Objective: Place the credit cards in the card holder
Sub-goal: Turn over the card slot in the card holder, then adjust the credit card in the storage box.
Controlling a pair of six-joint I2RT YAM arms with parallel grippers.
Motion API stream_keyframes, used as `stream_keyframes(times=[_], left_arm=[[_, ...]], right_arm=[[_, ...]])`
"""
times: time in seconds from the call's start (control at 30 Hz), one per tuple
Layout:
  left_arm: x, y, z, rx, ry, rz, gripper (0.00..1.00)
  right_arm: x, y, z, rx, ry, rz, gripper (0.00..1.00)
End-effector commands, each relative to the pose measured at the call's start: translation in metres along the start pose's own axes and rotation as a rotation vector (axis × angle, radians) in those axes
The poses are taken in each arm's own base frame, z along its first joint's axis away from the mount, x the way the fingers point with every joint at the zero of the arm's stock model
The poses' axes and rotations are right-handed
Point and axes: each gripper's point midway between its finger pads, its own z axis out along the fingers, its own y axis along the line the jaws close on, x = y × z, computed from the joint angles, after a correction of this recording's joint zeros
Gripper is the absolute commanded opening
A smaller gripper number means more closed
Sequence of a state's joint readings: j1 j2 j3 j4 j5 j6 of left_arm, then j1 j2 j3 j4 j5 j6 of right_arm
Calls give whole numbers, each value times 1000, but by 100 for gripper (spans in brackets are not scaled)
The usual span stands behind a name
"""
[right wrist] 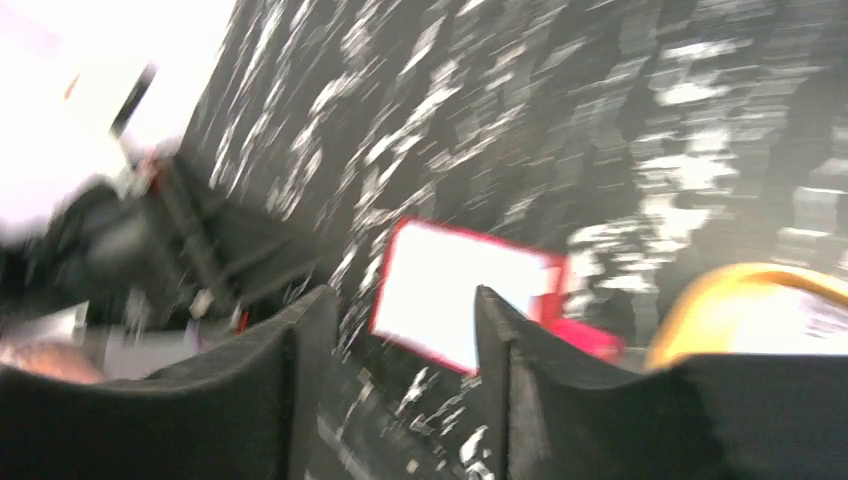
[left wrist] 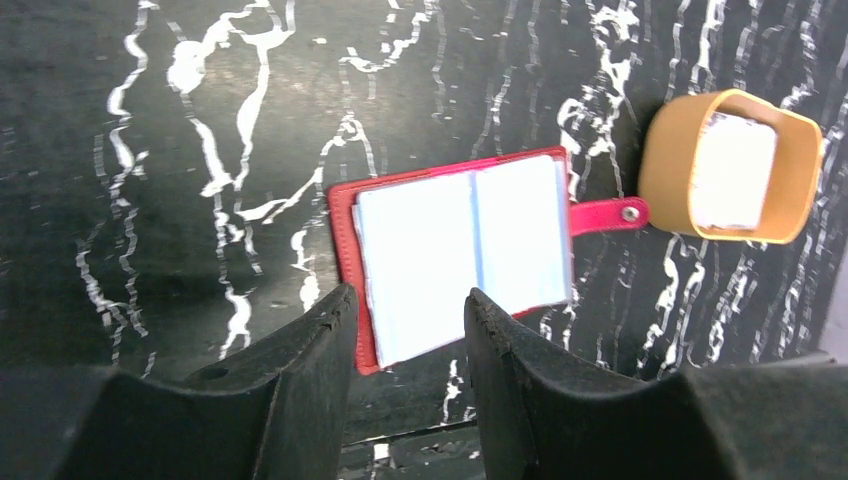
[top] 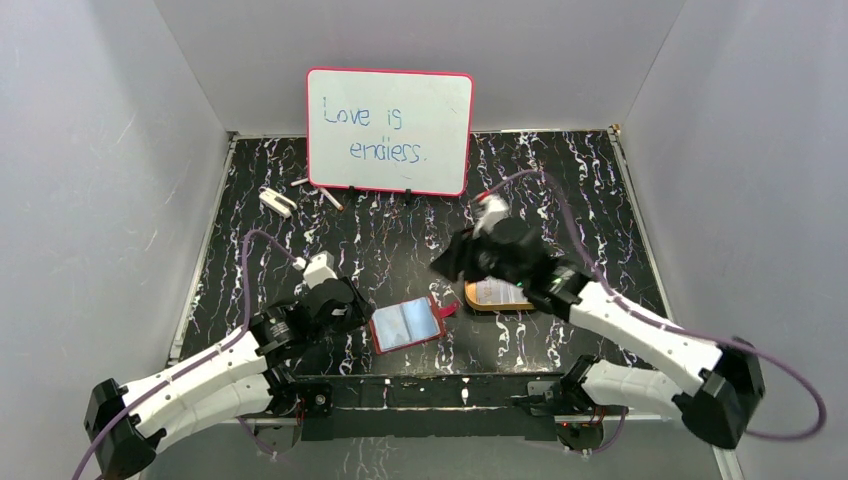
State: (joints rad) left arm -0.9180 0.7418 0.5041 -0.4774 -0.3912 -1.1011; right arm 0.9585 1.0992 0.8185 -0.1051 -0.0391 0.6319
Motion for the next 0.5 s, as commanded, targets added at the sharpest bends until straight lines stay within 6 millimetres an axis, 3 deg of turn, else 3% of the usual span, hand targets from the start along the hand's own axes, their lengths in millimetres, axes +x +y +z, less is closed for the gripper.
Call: stream_keyframes(times=[0.0,0.1,0.2,0.37,0.47], left_arm=[[-1,-24,0,113,9,21,42],[2,-24,3,116,16,18,42],[8,-20,7,99,36,20,42],[15,-24,11,107,70,25,42],[10,-37,11,149,58,39,43]], right_arm=[[-34,-117,-48,433,-113,138,54],[-37,-160,-67,559,-108,200,42],[-23,-185,-66,600,-46,240,41],[-3,-197,-52,566,6,241,54],[11,-203,-44,554,65,237,63]])
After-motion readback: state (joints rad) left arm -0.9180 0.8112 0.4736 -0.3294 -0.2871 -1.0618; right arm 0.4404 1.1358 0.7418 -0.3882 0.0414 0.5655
